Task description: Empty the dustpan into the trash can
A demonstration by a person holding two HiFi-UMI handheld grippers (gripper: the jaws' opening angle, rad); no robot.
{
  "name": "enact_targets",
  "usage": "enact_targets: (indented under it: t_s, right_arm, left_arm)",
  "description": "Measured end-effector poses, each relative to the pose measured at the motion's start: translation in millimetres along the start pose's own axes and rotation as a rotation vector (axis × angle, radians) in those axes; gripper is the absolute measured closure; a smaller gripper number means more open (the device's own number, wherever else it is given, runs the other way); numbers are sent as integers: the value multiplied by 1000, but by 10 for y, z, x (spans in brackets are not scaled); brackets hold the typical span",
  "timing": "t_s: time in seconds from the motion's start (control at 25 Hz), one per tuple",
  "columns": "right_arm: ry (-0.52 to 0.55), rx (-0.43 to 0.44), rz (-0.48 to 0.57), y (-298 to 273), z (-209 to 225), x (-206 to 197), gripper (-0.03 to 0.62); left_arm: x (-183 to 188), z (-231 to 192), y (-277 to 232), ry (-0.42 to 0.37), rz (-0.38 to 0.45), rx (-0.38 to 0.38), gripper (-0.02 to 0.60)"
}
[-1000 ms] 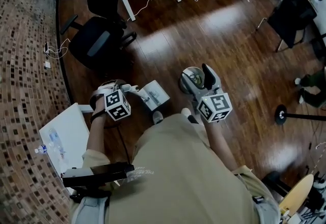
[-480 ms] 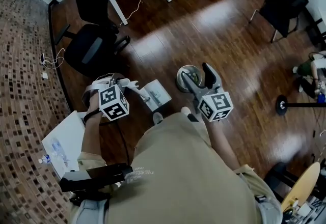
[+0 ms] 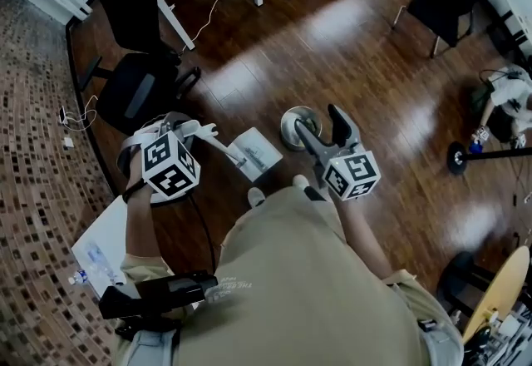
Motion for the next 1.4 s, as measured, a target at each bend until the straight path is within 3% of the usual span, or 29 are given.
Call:
enact_targets:
  t_s: [0.48, 1.4]
  right_arm:
    - [-12, -75, 25, 208, 125, -2, 206]
    - [-64, -242, 83, 849, 442, -61, 216]
  left_arm:
    - [376, -386, 131, -59, 53, 39, 581]
    - [1211, -285, -505, -146, 102, -23, 581]
Point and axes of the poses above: the fingertips, and each gripper's own axes: y backward along the fingers, z to its right, x out of its top, the point moved 6 cm from there along y, backward along the fingers, and after that the axes turned 14 degrees about x, right-handed, at the moved point
